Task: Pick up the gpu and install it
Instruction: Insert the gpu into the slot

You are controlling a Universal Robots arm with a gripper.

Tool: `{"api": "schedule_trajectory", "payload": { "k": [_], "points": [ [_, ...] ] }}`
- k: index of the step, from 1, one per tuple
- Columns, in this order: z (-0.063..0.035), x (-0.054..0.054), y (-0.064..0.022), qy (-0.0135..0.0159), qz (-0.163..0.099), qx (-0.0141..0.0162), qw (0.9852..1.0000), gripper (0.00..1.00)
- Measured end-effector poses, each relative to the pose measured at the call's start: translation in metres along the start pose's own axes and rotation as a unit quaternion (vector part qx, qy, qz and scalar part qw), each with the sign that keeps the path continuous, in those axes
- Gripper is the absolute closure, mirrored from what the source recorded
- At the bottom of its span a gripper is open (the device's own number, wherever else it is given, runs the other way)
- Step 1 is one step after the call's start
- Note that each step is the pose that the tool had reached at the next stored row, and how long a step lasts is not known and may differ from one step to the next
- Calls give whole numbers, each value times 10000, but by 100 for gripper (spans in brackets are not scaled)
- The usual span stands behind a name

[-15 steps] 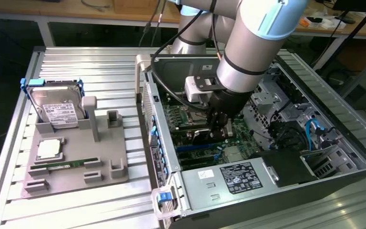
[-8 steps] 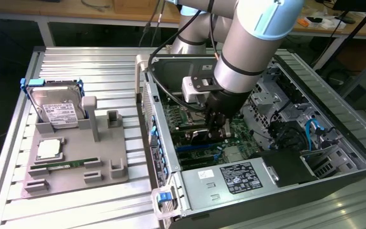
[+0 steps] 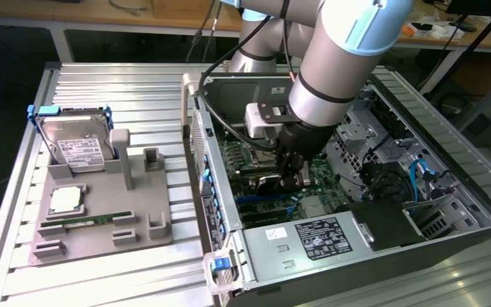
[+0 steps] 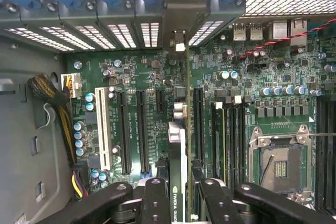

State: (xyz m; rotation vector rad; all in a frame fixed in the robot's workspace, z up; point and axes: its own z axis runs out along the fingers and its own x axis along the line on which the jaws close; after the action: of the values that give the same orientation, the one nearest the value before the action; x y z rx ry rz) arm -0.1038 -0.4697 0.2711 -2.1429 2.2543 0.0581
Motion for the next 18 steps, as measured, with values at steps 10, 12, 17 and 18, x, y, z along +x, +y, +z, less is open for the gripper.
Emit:
{"api": "schedule_trajectory", "payload": {
  "k": [10,12,17,18],
  "points": [
    [25,0,-35,8,187,-166,9997,73],
    [39,1,-38,10,211,-200,9996,73],
    [45,0,-38,10,216,-205,9996,73],
    [45,0,-38,9,215,-205,9996,73]
  ]
}}
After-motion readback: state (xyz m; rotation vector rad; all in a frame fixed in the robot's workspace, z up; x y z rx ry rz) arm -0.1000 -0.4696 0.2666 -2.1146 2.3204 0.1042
